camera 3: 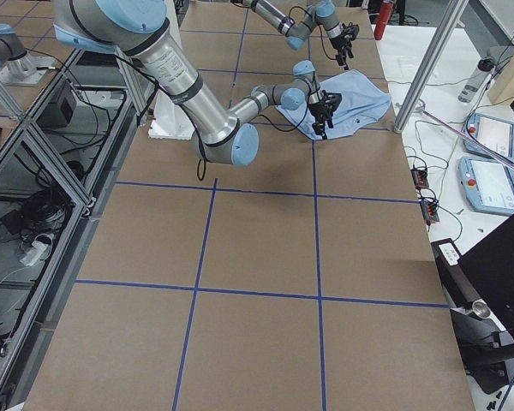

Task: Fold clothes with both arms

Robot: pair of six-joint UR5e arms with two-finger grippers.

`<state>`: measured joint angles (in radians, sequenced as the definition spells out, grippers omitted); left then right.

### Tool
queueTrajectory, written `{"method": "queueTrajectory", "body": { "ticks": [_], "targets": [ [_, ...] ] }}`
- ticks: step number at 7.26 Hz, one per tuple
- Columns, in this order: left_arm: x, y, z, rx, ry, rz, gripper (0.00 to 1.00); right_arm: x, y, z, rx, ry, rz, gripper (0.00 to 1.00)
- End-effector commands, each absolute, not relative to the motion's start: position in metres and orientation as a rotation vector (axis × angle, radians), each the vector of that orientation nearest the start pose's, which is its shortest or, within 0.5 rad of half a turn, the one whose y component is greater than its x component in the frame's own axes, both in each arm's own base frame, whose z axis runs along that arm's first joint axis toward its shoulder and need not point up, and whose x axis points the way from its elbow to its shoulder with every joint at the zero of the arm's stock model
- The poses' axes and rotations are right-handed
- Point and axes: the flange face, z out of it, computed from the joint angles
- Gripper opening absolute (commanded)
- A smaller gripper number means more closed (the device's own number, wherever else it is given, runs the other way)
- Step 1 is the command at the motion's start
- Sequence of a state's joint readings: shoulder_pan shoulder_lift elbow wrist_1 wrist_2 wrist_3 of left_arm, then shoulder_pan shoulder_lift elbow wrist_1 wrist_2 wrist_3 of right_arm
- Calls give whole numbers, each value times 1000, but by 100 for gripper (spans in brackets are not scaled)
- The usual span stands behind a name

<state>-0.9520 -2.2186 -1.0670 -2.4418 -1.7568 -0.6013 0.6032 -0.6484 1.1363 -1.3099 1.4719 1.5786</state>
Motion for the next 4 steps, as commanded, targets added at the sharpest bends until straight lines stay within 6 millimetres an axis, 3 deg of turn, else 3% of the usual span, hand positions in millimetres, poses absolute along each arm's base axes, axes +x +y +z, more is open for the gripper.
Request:
{"method": "queueTrajectory", "body": {
  "ticks": [1,4],
  "targets": [
    [359,-701,415,729,718,109,100,-620,-574,242,332,-680,602,62],
    [358,-700,420,724,715,109,100,-629,-566,245,341,-671,593,55]
  ]
}}
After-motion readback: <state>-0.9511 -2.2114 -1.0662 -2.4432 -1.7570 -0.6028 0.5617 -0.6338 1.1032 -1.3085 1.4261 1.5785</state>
